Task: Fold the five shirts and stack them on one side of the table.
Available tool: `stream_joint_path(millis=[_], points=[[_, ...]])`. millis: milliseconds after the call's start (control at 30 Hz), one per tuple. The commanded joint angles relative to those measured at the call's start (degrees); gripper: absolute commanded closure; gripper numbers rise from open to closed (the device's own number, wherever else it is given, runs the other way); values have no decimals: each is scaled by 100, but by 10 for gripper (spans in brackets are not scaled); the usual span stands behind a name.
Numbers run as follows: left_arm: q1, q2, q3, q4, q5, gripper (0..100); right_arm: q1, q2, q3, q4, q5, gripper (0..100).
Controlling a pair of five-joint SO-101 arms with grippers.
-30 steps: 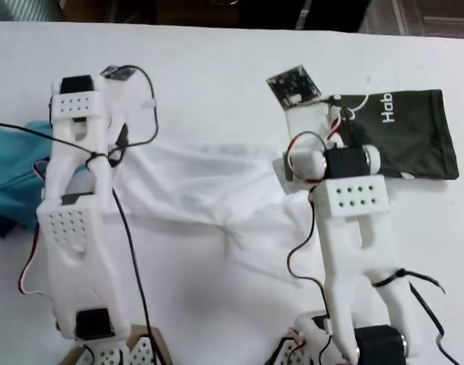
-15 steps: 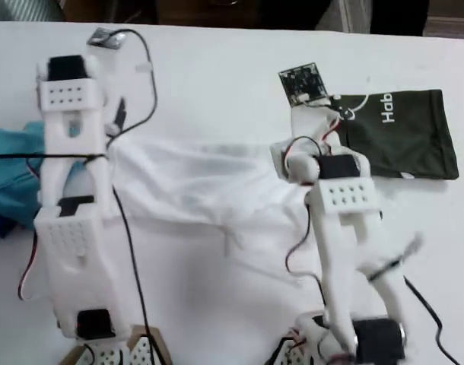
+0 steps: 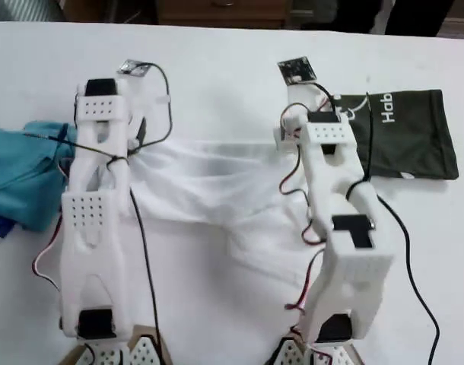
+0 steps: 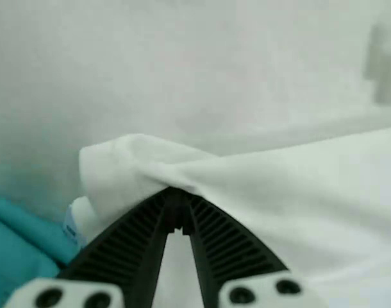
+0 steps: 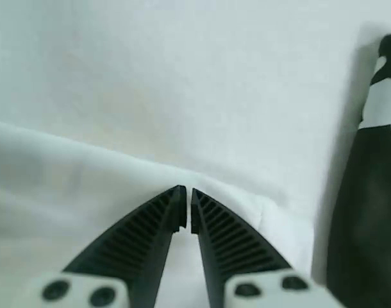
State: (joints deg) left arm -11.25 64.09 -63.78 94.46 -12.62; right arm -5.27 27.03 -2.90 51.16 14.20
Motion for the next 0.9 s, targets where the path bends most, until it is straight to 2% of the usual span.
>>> stream_joint_path(millis=[0, 333, 500, 600, 733, 867], points=[[-255, 246, -532, 18, -9, 973, 321, 488, -853, 286, 70, 979], [-299, 545, -1218, 202, 0, 973, 778, 2035, -3068, 1147, 79, 979], [-246, 536, -1842, 765, -9, 973, 743, 2220, -4149, 1991, 79, 979], [-316, 457, -2264, 818, -9, 973, 734, 2211, -4835, 2545, 79, 979], [-413, -202, -1789, 818, -9, 973, 725, 2211, -5776, 3424, 79, 979], [-369, -1310, -505, 818, -9, 974, 708, 2211, -6734, 4365, 176, 979]])
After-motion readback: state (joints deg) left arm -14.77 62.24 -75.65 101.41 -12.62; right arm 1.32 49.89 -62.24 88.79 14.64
